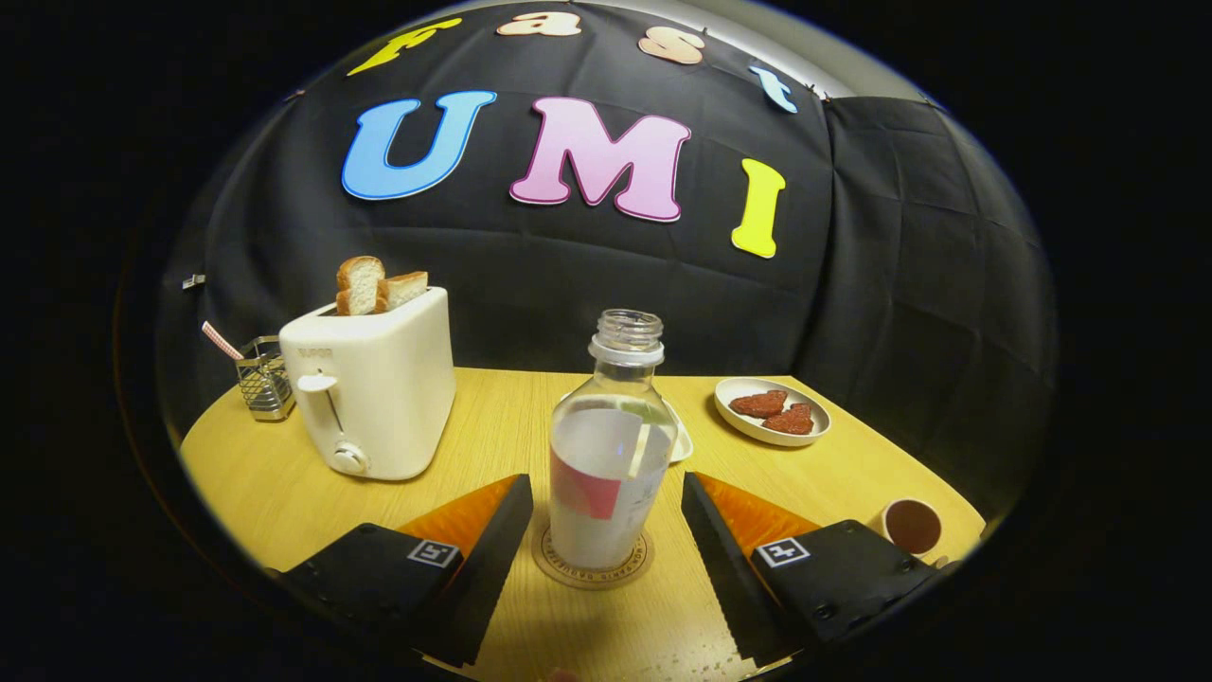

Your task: Take the bottle from table, then pour the juice into the cup, finally place the bottle on the coaster

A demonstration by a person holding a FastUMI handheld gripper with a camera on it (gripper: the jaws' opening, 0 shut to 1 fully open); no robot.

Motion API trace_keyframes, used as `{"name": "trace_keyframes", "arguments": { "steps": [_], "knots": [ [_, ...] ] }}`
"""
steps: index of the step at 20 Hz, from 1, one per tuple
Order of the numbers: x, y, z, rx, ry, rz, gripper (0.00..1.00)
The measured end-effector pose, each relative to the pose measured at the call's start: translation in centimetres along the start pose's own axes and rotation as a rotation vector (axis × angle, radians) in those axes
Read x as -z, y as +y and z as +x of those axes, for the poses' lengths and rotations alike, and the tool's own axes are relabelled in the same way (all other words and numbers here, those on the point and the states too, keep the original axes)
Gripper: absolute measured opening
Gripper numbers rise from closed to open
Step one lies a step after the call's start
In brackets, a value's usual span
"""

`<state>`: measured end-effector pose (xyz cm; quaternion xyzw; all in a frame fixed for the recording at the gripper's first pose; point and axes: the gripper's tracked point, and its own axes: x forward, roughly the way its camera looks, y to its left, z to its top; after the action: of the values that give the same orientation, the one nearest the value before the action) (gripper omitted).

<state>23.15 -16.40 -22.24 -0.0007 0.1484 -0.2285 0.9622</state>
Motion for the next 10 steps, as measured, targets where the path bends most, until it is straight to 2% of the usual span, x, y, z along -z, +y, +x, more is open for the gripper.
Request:
{"name": "trace_keyframes", "arguments": {
  "steps": [8, 10],
  "knots": [
    [-5.5, -0.8, -9.2, -0.022, -0.097, 0.006, 0.97],
    [-7.7, -0.6, -11.9, -0.057, -0.145, 0.011, 0.97]
  ]
}}
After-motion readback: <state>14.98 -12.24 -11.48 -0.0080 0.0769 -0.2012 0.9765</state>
